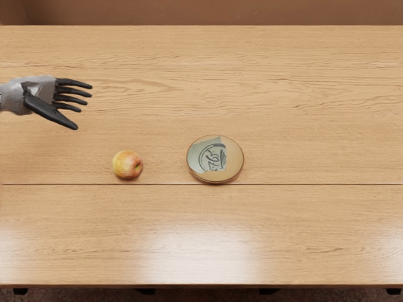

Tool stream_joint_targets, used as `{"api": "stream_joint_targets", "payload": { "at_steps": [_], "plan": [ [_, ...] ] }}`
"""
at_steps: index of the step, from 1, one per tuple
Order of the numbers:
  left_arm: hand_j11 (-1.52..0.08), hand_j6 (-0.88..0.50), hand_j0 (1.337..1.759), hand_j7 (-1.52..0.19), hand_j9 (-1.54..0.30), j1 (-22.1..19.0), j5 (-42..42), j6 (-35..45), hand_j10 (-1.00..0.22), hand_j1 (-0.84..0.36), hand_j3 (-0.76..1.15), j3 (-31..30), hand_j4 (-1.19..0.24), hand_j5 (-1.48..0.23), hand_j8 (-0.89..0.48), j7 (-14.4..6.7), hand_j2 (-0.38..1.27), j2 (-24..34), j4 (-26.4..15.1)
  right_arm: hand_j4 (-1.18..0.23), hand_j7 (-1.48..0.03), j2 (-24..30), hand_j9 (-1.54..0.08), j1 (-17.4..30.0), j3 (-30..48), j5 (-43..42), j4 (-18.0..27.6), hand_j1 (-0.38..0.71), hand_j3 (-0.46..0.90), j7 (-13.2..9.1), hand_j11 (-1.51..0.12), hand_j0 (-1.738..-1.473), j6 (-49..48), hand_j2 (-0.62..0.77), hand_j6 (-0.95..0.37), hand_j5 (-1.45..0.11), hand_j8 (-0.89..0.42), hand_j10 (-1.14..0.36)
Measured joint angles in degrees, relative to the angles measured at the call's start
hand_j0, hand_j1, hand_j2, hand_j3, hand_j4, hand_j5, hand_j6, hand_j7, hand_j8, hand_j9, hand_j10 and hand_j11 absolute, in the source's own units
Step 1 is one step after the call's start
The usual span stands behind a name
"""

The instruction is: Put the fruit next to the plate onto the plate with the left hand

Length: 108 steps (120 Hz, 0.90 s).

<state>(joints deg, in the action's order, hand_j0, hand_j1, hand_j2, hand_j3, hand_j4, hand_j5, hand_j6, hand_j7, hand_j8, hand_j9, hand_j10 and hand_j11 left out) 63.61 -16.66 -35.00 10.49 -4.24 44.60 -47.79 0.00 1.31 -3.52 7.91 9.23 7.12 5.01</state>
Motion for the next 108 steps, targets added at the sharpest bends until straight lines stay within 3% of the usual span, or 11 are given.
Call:
{"api": "stream_joint_targets", "payload": {
  "at_steps": [19,29,39,46,54,67,80,94,108],
  "plan": [
    [-0.32,-0.25,1.658,-0.32,-0.32,0.8,-0.1,0.0,-0.25,0.05,0.00,0.0,-0.25,-0.32,-0.25,-0.1,0.05,0.5,-0.5,-0.03,-0.05,0.0,-0.05,-0.1,0.0,0.0,0.0,-0.31,0.00,0.0,-0.05,-1.658,0.0,-0.01,-0.04,-0.05,-0.04,-0.03],
    [-0.32,-0.25,1.658,-0.32,-0.32,4.7,0.0,0.0,-0.25,0.05,0.00,0.1,-0.25,-0.32,-0.25,-0.1,0.05,0.5,-1.0,-0.04,-0.05,0.0,-0.05,-0.1,0.0,0.0,0.0,-0.31,0.00,0.1,-0.05,-1.658,0.0,-0.01,-0.04,-0.05,-0.04,-0.03],
    [-0.32,-0.25,1.658,-0.32,-0.32,4.9,-2.1,0.0,-0.25,0.05,0.00,0.0,-0.25,-0.32,-0.25,-0.6,0.05,6.1,-7.1,-0.03,-0.05,0.0,-0.05,-0.1,0.0,0.0,-0.1,-0.31,0.00,0.1,-0.05,-1.658,0.0,-0.01,-0.04,-0.05,-0.03,-0.03],
    [-0.32,-0.25,1.658,-0.32,-0.32,4.9,-4.2,0.0,-0.25,0.05,0.00,0.0,-0.25,-0.32,-0.25,-4.2,0.05,11.6,-15.3,-0.04,-0.05,0.0,-0.05,-0.1,0.0,0.0,-0.1,-0.31,0.00,0.1,-0.05,-1.658,0.0,-0.01,-0.04,-0.05,-0.04,-0.03],
    [-0.32,-0.25,1.658,-0.32,-0.32,4.3,-7.8,2.0,-0.25,0.05,0.00,0.0,-0.25,-0.32,-0.25,-8.9,0.05,13.5,-24.5,-0.04,-0.05,0.0,-0.05,-0.1,0.0,0.0,-0.1,-0.31,0.00,0.1,-0.05,-1.658,0.0,-0.01,-0.04,-0.05,-0.04,-0.03],
    [-0.32,-0.25,1.658,-0.32,-0.32,3.1,-17.0,11.8,-0.25,0.05,0.00,0.0,-0.25,-0.32,-0.25,-12.8,0.05,12.5,-33.9,-0.04,-0.05,0.0,-0.05,-0.1,0.0,0.0,-0.1,-0.31,0.00,0.1,-0.05,-1.658,0.0,-0.01,-0.04,-0.05,-0.04,-0.03],
    [-0.32,-0.25,1.658,-0.32,-0.32,1.2,-26.1,22.1,-0.25,0.05,0.00,-0.1,-0.25,-0.32,-0.25,-18.2,0.05,6.3,-38.7,-0.04,-0.05,0.0,-0.05,-0.2,0.1,0.0,-0.1,-0.31,0.00,0.1,-0.05,-1.658,0.0,-0.01,-0.04,-0.05,-0.04,-0.03],
    [-0.32,-0.25,1.658,-0.32,-0.32,0.7,-32.2,29.9,-0.25,0.05,0.00,-0.9,-0.25,-0.32,-0.25,-23.9,0.05,4.6,-40.6,-0.04,-0.05,0.0,-0.05,-0.4,0.1,0.0,-0.2,-0.31,0.00,0.0,-0.05,-1.658,0.0,-0.01,-0.04,-0.05,-0.04,-0.03],
    [-0.32,-0.25,1.658,-0.32,-0.32,0.9,-35.4,34.9,-0.25,0.05,0.00,-2.9,-0.25,-0.32,-0.25,-28.2,0.05,4.2,-43.5,-0.04,-0.05,0.0,-0.05,-0.5,0.1,0.0,-0.2,-0.31,0.00,0.1,-0.05,-1.658,0.0,-0.01,-0.04,-0.05,-0.04,-0.03]
  ]
}}
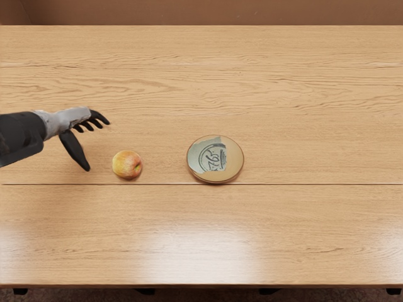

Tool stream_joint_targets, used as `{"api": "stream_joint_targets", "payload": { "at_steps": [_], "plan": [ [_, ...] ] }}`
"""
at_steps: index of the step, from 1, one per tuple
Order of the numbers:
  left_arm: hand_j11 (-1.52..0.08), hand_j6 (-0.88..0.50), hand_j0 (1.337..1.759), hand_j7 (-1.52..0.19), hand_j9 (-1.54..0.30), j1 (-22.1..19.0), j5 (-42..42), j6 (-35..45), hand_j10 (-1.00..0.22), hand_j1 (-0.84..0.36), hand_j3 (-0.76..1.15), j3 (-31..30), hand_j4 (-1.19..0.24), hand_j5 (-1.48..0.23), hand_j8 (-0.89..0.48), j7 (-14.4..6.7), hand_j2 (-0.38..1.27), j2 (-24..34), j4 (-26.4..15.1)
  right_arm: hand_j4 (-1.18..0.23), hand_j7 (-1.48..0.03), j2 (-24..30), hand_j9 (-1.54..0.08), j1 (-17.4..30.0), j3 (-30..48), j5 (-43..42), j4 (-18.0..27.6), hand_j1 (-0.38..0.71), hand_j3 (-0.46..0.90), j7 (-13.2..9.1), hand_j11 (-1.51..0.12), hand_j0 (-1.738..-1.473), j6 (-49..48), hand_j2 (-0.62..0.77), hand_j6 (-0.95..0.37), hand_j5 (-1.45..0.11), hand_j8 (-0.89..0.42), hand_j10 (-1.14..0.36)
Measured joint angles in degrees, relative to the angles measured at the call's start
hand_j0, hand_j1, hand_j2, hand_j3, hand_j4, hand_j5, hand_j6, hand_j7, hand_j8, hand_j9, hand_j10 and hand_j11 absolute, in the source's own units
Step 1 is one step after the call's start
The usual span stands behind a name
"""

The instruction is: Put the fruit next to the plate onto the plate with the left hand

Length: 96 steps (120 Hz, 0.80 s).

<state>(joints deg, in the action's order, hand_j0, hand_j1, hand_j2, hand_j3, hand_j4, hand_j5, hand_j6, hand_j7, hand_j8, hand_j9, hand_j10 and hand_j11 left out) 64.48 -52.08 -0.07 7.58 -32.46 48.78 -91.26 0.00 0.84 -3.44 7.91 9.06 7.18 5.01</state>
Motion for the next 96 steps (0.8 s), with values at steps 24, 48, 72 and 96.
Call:
{"api": "stream_joint_targets", "payload": {
  "at_steps": [24,48,72,96],
  "plan": [
    [-0.33,-0.26,1.658,-0.33,-0.33,10.9,6.7,7.1,-0.26,0.05,0.00,-8.8,-0.26,-0.33,-0.26,-2.2,0.05,-0.9,-2.9,-0.04,-0.05,0.0,-0.05,0.0,0.0,0.0,0.0,-0.31,0.00,0.0,-0.05,-1.658,0.0,-0.01,-0.04,-0.05,-0.04,-0.03],
    [-0.34,-0.26,1.658,-0.34,-0.34,21.6,17.2,23.8,-0.26,0.04,0.00,-29.3,-0.26,-0.34,-0.26,-2.5,0.05,-8.6,-5.5,-0.04,-0.05,0.0,-0.05,-0.1,0.0,0.0,0.0,-0.31,0.00,-0.1,-0.05,-1.658,0.0,-0.01,-0.04,-0.05,-0.04,-0.03],
    [-0.34,-0.26,1.658,-0.34,-0.34,22.4,21.2,30.1,-0.26,0.04,0.00,-34.4,-0.26,-0.34,-0.26,-2.5,0.05,-13.2,-7.0,-0.04,-0.05,0.0,-0.05,-0.1,0.0,0.0,0.0,-0.31,0.00,-0.1,-0.05,-1.658,0.0,-0.01,-0.04,-0.05,-0.04,-0.03],
    [-0.35,-0.27,1.658,-0.35,-0.35,24.4,22.3,32.5,-0.27,0.03,0.00,-36.5,-0.27,-0.35,-0.27,-2.5,0.06,-17.1,-6.0,-0.04,-0.05,0.0,-0.05,-0.1,0.0,0.0,-0.1,-0.31,0.00,-0.1,-0.05,-1.658,0.0,-0.01,-0.04,-0.05,-0.04,-0.03]
  ]
}}
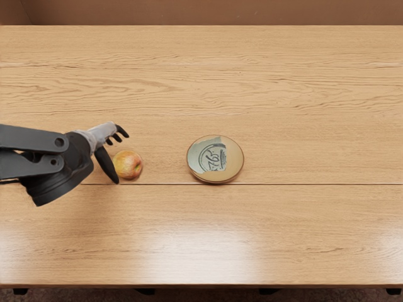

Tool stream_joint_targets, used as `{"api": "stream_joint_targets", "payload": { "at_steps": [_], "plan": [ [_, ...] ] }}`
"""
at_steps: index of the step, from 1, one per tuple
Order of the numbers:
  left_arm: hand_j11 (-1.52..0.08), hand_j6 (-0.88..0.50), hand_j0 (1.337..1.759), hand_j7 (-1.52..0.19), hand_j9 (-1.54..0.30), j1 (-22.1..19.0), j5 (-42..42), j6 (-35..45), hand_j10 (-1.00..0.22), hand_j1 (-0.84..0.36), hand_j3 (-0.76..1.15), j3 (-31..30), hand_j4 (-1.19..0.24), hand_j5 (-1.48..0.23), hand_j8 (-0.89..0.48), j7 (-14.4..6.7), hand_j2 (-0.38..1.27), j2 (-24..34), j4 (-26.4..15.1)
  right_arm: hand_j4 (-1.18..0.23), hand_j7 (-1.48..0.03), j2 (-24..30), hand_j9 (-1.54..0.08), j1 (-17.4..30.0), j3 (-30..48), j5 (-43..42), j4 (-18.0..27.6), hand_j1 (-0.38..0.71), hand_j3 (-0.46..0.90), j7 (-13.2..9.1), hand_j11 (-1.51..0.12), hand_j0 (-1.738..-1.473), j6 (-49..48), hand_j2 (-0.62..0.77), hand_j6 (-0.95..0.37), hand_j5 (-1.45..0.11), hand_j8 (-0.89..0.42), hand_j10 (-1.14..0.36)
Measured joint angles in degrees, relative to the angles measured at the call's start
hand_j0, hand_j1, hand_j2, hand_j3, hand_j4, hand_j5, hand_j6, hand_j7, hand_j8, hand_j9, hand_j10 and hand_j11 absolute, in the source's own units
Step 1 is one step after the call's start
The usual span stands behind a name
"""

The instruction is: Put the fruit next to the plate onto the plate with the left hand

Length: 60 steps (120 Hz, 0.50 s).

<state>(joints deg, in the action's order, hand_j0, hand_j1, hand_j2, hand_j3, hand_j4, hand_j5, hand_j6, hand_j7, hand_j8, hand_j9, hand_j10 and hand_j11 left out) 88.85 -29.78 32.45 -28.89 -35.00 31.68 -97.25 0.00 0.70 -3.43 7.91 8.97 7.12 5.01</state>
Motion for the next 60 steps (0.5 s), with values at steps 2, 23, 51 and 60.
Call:
{"api": "stream_joint_targets", "payload": {
  "at_steps": [2,23,51,60],
  "plan": [
    [-0.35,-0.27,1.658,-0.35,-0.35,0.0,0.0,0.1,-0.27,0.02,0.00,-0.1,-0.27,-0.35,-0.27,0.0,0.06,-0.4,0.2,-0.04,-0.05,0.0,-0.05,0.0,0.0,0.0,0.0,-0.31,0.00,0.0,-0.05,-1.658,0.0,-0.01,-0.04,-0.05,-0.04,-0.03],
    [-0.36,-0.28,1.658,-0.36,-0.36,-0.2,0.2,0.5,-0.28,0.02,0.00,-1.3,-0.28,-0.36,-0.28,0.0,0.06,-5.6,3.6,-0.04,-0.05,0.0,-0.05,0.0,0.0,0.0,0.0,-0.31,0.00,0.0,-0.05,-1.658,0.0,-0.01,-0.04,-0.05,-0.04,-0.03],
    [-0.37,-0.28,1.658,-0.37,-0.37,-0.7,0.4,2.3,-0.28,0.03,0.00,-3.7,-0.28,-0.37,-0.28,0.0,0.11,-8.9,7.4,-0.04,-0.05,0.0,-0.05,0.0,0.0,0.0,0.0,-0.31,0.00,0.0,-0.05,-1.658,0.0,-0.01,-0.04,-0.05,-0.04,-0.03],
    [-0.38,-0.29,1.657,-0.38,-0.38,-0.9,0.7,2.4,-0.29,0.04,0.00,-4.0,-0.28,-0.38,-0.29,0.0,0.11,-9.3,7.9,-0.04,-0.05,0.0,-0.05,0.0,0.0,0.0,0.0,-0.31,0.00,0.0,-0.05,-1.658,0.0,-0.01,-0.04,-0.05,-0.04,-0.03]
  ]
}}
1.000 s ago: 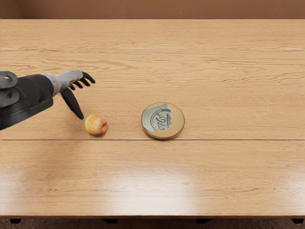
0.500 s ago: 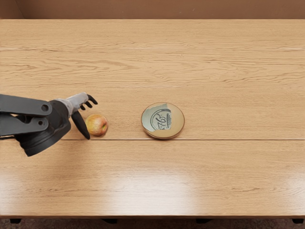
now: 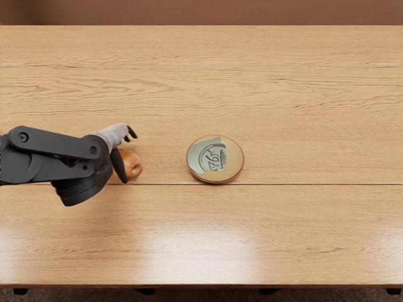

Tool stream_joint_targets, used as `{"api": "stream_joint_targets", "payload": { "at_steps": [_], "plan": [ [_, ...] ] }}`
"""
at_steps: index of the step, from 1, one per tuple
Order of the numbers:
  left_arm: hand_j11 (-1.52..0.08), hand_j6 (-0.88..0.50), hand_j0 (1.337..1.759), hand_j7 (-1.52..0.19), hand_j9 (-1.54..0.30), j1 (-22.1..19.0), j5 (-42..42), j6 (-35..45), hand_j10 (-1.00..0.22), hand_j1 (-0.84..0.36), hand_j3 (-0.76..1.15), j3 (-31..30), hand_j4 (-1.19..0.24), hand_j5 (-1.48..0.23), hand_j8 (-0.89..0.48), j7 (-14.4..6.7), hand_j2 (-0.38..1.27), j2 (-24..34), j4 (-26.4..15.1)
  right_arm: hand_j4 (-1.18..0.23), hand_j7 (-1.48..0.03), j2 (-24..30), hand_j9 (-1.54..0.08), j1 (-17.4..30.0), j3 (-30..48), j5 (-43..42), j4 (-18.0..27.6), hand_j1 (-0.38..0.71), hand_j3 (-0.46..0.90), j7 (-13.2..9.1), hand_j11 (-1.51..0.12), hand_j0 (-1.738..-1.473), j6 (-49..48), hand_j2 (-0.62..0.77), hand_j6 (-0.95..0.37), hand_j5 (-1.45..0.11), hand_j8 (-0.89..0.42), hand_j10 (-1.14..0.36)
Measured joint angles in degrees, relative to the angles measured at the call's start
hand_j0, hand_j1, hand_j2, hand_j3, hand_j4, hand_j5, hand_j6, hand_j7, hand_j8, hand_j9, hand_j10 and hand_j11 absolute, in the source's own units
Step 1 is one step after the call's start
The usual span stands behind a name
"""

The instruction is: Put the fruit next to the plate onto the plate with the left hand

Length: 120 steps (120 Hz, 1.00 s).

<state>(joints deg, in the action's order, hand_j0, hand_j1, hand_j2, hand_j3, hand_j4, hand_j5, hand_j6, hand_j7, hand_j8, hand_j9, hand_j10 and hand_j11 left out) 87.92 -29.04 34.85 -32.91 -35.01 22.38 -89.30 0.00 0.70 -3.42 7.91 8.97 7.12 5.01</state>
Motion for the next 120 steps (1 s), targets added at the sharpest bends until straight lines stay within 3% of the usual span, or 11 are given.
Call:
{"api": "stream_joint_targets", "payload": {
  "at_steps": [21,45,58,79,101,107,110,120],
  "plan": [
    [-0.43,-0.33,1.657,-0.43,-0.43,-0.1,0.4,0.1,-0.33,0.00,0.00,-0.5,-0.33,-0.43,-0.33,0.0,0.10,-1.0,0.5,-0.04,-0.05,0.0,-0.05,0.0,0.0,0.0,0.0,-0.31,0.00,0.0,-0.05,-1.658,0.0,-0.01,-0.04,-0.05,-0.04,-0.03],
    [-0.57,-0.44,1.658,-0.57,-0.57,0.3,1.9,0.2,-0.44,-0.17,0.00,-1.3,-0.44,-0.57,-0.44,0.0,0.10,-3.7,0.6,-0.04,-0.05,0.0,-0.05,0.0,0.1,0.0,0.0,-0.31,0.00,0.0,-0.05,-1.658,0.0,-0.01,-0.04,-0.05,-0.04,-0.03],
    [-0.67,-0.43,1.656,-0.67,-0.66,0.2,2.3,0.2,-0.52,-0.24,0.00,-1.4,-0.51,-0.67,-0.36,0.0,0.12,-3.7,0.6,-0.04,-0.05,0.0,-0.05,0.0,0.1,0.0,0.0,-0.31,0.00,0.0,-0.05,-1.658,0.0,-0.01,-0.04,-0.05,-0.04,-0.03],
    [-0.86,-0.37,1.650,-0.85,-0.83,0.5,2.8,-0.2,-0.46,-0.27,0.00,-1.5,-0.64,-0.84,-0.28,-0.1,0.16,-3.6,0.6,-0.04,-0.05,0.0,-0.05,0.0,0.1,0.0,0.0,-0.31,0.00,0.0,-0.05,-1.658,0.0,-0.01,-0.04,-0.05,-0.04,-0.03],
    [-0.97,-0.36,1.644,-0.95,-0.94,4.6,6.6,-2.0,-0.43,-0.32,0.00,-1.6,-0.70,-0.95,-0.27,-0.2,0.33,-3.7,0.2,-0.04,-0.05,0.0,-0.05,0.0,0.1,0.0,0.0,-0.31,0.00,0.0,-0.05,-1.658,0.0,-0.01,-0.04,-0.05,-0.03,-0.03],
    [-0.99,-0.37,1.643,-0.97,-0.97,7.1,8.0,-2.8,-0.43,-0.30,0.00,-1.6,-0.71,-0.96,-0.28,-0.2,0.30,-3.7,-0.1,-0.03,-0.05,0.0,-0.05,0.0,0.1,0.0,0.0,-0.31,0.00,0.0,-0.05,-1.658,0.0,-0.01,-0.04,-0.05,-0.03,-0.03],
    [-0.99,-0.37,1.643,-0.97,-0.97,8.5,8.9,-3.2,-0.43,-0.32,0.00,-1.6,-0.71,-0.96,-0.28,-0.2,0.38,-3.8,-0.3,-0.03,-0.05,0.0,-0.05,0.0,0.1,0.0,0.0,-0.31,0.00,0.0,-0.05,-1.658,0.0,-0.01,-0.04,-0.05,-0.03,-0.03],
    [-1.01,-0.36,1.641,-1.00,-1.00,12.1,11.4,-5.0,-0.43,-0.31,0.00,-1.3,-0.73,-0.98,-0.26,-0.3,0.33,-4.4,-0.7,-0.03,-0.05,0.0,-0.05,0.0,0.1,0.0,0.0,-0.31,0.00,0.0,-0.05,-1.658,0.0,-0.01,-0.04,-0.05,-0.03,-0.03]
  ]
}}
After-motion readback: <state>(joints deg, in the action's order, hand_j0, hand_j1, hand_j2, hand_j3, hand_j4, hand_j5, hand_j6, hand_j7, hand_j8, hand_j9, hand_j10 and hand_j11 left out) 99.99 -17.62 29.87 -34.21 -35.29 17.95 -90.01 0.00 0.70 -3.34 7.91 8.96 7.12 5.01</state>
